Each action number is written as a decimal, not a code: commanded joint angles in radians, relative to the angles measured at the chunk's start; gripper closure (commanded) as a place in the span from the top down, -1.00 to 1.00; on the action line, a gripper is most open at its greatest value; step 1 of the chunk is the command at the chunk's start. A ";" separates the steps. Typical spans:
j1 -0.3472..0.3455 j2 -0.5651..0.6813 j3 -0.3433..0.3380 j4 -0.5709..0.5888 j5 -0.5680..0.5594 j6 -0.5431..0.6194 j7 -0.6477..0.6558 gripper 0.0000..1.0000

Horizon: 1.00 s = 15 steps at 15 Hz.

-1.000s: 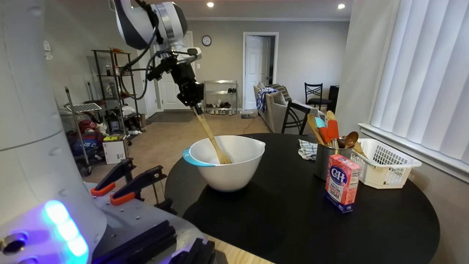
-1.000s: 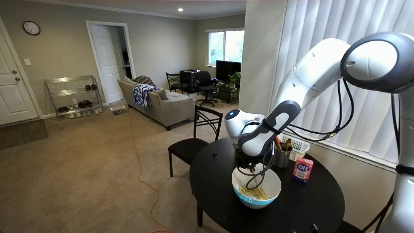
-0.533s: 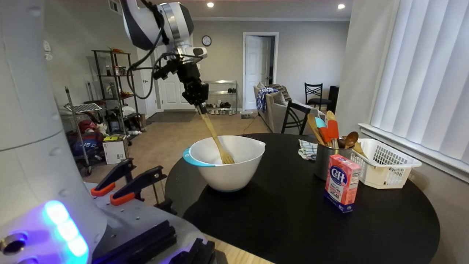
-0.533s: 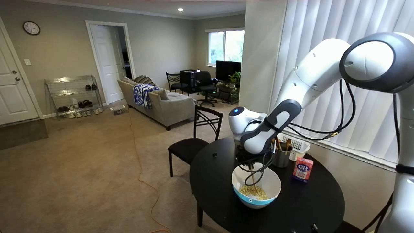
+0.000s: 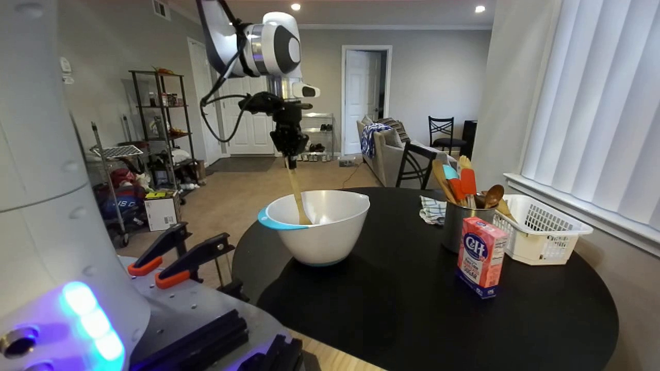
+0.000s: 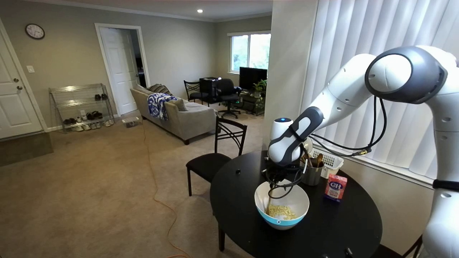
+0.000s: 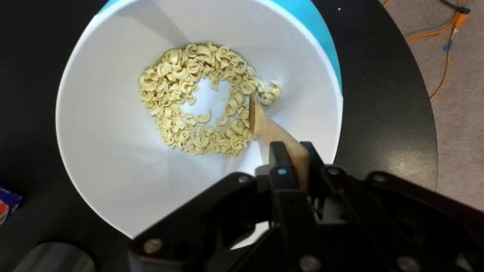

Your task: Use the wooden spoon to stir in the white bowl

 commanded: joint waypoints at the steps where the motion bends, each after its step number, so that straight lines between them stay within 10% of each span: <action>1: -0.033 0.058 0.027 0.043 0.185 -0.037 -0.195 -0.91; 15: 0.087 0.040 -0.109 0.096 0.072 -0.282 -0.153 -0.91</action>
